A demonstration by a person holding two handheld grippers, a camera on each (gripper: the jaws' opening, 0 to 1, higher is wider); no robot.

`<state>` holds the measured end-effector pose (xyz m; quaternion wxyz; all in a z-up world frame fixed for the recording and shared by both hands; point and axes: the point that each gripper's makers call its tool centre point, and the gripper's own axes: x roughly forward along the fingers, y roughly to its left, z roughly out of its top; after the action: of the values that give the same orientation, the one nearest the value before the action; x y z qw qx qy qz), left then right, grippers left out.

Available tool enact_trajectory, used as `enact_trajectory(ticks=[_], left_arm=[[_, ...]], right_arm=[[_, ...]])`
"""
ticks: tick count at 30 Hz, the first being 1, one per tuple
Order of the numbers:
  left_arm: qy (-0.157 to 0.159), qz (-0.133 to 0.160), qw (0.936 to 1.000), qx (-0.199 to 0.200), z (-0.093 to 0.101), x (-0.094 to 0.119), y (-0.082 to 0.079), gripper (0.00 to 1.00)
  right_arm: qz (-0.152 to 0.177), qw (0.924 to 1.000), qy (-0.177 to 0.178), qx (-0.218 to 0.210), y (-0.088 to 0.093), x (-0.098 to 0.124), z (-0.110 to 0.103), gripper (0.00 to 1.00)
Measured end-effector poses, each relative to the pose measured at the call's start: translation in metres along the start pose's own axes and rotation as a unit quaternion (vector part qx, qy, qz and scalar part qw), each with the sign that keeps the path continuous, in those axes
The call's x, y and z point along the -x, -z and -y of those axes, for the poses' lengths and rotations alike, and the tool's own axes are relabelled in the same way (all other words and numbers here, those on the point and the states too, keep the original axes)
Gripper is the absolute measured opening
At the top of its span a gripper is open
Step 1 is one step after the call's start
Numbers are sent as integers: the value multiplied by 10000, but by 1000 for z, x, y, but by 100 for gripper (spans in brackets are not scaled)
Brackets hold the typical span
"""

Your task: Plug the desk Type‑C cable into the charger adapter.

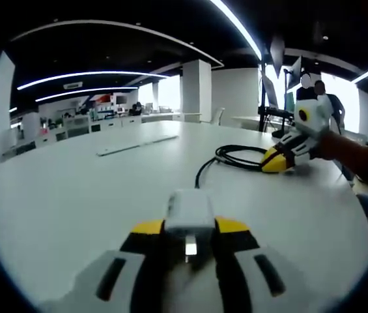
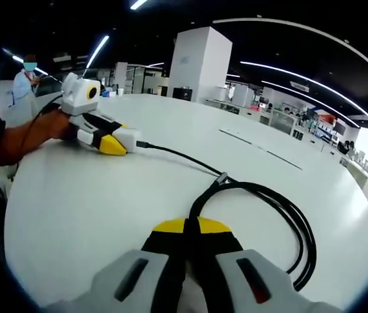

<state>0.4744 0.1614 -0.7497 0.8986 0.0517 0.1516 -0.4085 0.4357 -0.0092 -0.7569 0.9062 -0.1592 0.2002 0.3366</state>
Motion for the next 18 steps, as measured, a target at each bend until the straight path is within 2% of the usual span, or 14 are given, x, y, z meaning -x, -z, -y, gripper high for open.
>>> enact_trajectory(ticks=[7,11,18], left_arm=[[13,5,10000,2,0,-1,0,27],[117,19,9999,-2,4,-1,0,35],[190,27,9998,12,7,-1,-1,36]], right_arm=[[-8,10000,-6,18,0,0,0,3],[-15,9999,-79,103,0,0,-3,9],[-65,9997,-76,217,0,0,-4,11]])
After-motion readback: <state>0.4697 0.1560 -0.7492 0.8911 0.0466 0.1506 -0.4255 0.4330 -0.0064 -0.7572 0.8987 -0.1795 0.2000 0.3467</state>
